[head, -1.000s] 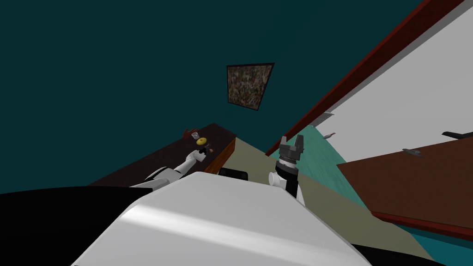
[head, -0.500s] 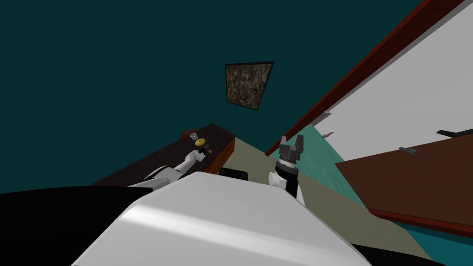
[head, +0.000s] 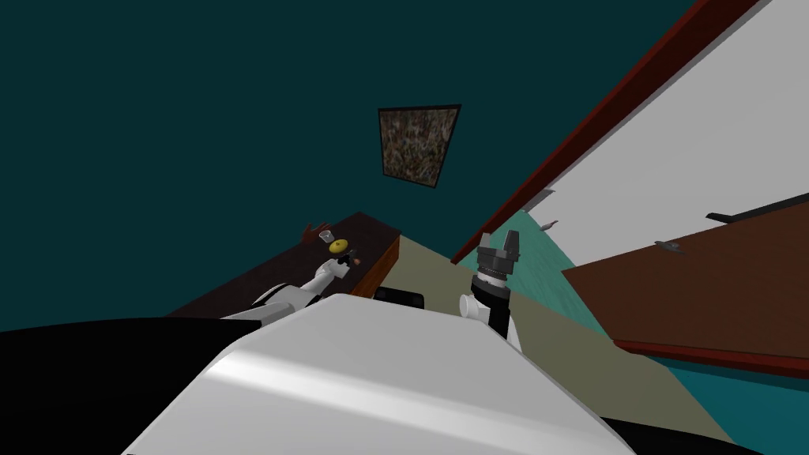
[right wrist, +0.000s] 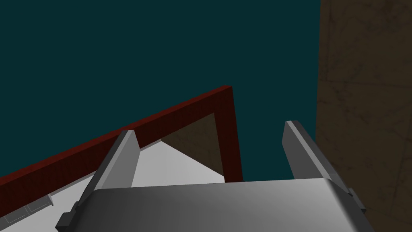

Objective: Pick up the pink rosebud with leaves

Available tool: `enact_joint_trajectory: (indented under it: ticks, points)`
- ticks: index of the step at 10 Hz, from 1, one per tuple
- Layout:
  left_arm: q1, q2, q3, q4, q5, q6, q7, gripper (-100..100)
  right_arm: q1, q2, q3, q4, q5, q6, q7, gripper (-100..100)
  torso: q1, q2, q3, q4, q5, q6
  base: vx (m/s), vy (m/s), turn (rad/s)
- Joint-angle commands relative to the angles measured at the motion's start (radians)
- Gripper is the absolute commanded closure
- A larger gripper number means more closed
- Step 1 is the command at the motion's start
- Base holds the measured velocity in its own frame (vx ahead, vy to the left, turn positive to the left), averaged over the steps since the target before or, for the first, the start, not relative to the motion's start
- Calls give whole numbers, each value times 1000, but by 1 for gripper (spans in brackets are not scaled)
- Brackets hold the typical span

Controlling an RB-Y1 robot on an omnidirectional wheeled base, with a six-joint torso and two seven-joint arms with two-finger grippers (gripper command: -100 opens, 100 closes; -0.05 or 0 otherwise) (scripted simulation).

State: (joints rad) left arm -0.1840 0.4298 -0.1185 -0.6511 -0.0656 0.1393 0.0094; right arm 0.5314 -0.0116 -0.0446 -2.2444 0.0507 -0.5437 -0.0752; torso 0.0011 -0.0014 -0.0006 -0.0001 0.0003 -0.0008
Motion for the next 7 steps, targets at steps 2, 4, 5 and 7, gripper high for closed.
enact_joint_trajectory:
  ticks: [2, 4, 5, 7]
  points:
    - [-7, -12, 35, 41, -20, -26, -4, -100, 0, 0, 0, 0, 0, 0, 0, 0, 0, 0, 0, 0, 0, 0, 8, 17, -79]
    - [-9, -14, 36, 41, -22, -24, -4, 100, 0, 0, 0, 0, 0, 0, 0, 0, -1, 0, 0, 0, 0, 0, 1, 3, 0]
    - [-8, -13, 35, 41, -22, -24, -4, 100, 0, 0, 0, 0, 0, 0, 0, 0, -1, 0, 1, 1, 0, 0, 0, 0, 0]
    - [-9, -13, 35, 40, -22, -25, -4, 100, 0, 0, 0, 0, 0, 0, 0, 0, -1, 0, 0, 0, 0, 0, 0, 0, 0]
